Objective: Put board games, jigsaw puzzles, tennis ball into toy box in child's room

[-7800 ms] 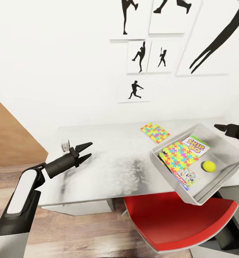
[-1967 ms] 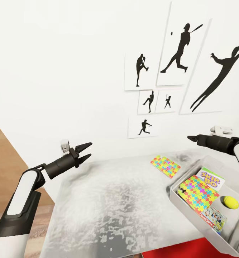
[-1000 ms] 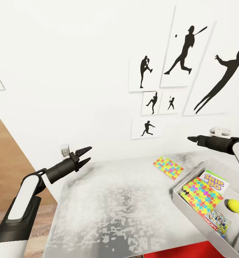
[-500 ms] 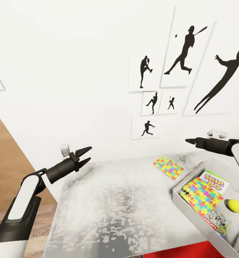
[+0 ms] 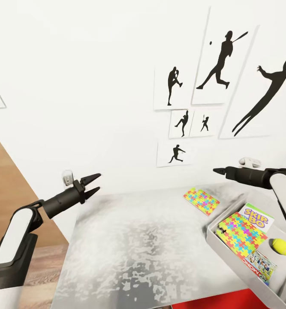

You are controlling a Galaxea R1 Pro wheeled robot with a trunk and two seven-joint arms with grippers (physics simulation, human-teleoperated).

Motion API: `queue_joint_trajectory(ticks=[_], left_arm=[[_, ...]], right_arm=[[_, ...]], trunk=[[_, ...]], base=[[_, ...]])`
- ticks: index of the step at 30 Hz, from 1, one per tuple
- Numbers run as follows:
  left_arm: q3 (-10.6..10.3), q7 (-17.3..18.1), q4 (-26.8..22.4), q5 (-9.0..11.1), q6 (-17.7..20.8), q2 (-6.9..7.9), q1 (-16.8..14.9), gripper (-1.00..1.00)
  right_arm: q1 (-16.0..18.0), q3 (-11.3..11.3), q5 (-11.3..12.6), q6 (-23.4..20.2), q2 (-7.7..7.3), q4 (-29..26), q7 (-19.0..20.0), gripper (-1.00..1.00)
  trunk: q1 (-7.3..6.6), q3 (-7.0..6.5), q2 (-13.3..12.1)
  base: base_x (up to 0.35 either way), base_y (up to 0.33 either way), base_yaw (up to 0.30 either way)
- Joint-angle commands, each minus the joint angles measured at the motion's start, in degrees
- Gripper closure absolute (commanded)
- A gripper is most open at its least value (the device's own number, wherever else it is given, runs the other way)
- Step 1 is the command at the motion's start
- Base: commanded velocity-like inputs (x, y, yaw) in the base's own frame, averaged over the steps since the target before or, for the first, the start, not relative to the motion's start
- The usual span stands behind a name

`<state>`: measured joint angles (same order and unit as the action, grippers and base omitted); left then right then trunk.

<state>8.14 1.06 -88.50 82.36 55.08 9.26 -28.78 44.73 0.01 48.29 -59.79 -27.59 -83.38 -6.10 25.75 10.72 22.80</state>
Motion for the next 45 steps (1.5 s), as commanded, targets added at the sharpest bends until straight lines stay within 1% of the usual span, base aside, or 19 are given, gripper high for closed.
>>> queue_joint_trajectory(ticks=[1, 4, 11, 12, 26, 39, 45], left_arm=[[0.4, -0.2, -0.1, 0.2, 0.4, 0.10, -0.1, -1.00], [1.4, -1.0, -0.2, 1.2, 0.5, 0.24, -0.1, -1.00], [3.6, -1.3, -0.3, 3.4, 0.7, 0.41, -0.1, -1.00], [3.6, -1.3, -0.3, 3.4, 0.7, 0.43, -0.1, -1.00], [3.8, -1.4, -0.3, 3.5, 0.7, 0.46, -0.1, -1.00], [3.8, -1.4, -0.3, 3.5, 0.7, 0.41, -0.1, -1.00], [3.7, -1.4, -0.2, 3.5, 0.7, 0.41, -0.1, -1.00]], right_arm=[[0.0, 0.0, 0.7, -0.2, 0.32, -0.4, -0.9, -1.00], [-0.1, 0.0, 0.9, -0.2, 1.29, -1.3, -1.9, -1.00], [-0.1, 0.0, 1.0, -0.2, 1.60, -3.6, -4.1, -1.00], [-0.1, 0.0, 1.0, -0.2, 1.63, -8.4, -12.0, -1.00], [-0.3, 0.1, 1.1, -0.2, 1.78, -8.6, -12.4, -1.00], [0.0, 0.2, 1.0, -0.2, 1.82, -7.5, -12.4, -1.00], [-0.2, 0.2, 1.0, -0.2, 2.26, -7.3, -12.5, -1.00]], trunk=[[0.03, 0.12, 0.1], [0.03, 0.12, 0.1], [0.03, 0.12, 0.1], [0.03, 0.12, 0.1], [0.03, 0.12, 0.1], [0.03, 0.12, 0.1], [0.03, 0.12, 0.1]], base=[[0.000, 0.000, 0.000], [0.000, 0.000, 0.000], [0.000, 0.000, 0.000], [0.000, 0.000, 0.000], [0.000, 0.000, 0.000], [0.000, 0.000, 0.000], [0.000, 0.000, 0.000]])
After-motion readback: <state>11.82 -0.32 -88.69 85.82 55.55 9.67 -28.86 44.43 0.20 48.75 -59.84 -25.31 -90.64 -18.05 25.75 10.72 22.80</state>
